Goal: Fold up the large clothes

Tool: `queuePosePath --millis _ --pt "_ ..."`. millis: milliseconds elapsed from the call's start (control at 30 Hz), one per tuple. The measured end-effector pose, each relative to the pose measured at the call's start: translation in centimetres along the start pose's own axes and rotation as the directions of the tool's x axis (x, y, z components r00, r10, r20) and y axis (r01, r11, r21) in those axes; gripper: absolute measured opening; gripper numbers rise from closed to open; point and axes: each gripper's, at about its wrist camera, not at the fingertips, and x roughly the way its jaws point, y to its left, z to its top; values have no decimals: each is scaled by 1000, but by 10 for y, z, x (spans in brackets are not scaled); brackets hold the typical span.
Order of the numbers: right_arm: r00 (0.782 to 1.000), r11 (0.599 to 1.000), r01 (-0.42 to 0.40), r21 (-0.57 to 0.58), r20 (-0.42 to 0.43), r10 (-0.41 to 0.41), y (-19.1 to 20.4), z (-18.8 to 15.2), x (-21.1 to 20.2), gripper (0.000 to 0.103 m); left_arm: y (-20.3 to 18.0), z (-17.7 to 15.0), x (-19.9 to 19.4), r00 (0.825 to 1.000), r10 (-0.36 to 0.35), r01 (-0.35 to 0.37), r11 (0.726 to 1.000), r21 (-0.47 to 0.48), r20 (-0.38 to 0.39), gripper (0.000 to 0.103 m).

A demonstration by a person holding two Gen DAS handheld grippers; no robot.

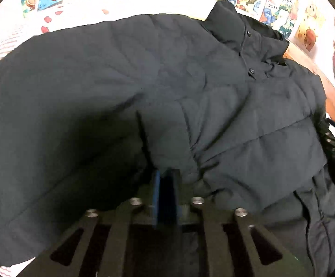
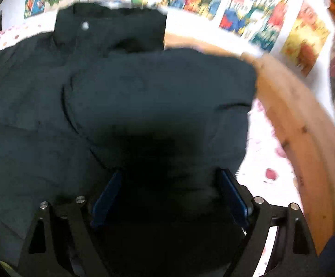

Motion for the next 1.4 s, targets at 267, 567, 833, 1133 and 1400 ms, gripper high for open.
queuePosePath --millis 267,567,833,1133,1400 --pt "956 974 -191 -125 201 213 69 41 -84 97 36 -36 -78 974 -65 98 984 -147 217 86" --pt "822 829 -558 -44 111 559 150 70 -84 97 138 -95 -154 936 47 141 859 -492 350 92" --pt "905 892 -410 -192 40 424 233 69 -59 97 198 -145 -168 909 162 178 682 -709 384 93" --pt "934 915 -354 -193 -110 339 263 52 -8 100 236 -139 -142 926 228 124 570 -812 302 93" --pt "929 913 -371 -169 -82 362 256 42 -22 101 235 -148 -143 899 303 117 530 -840 317 80"
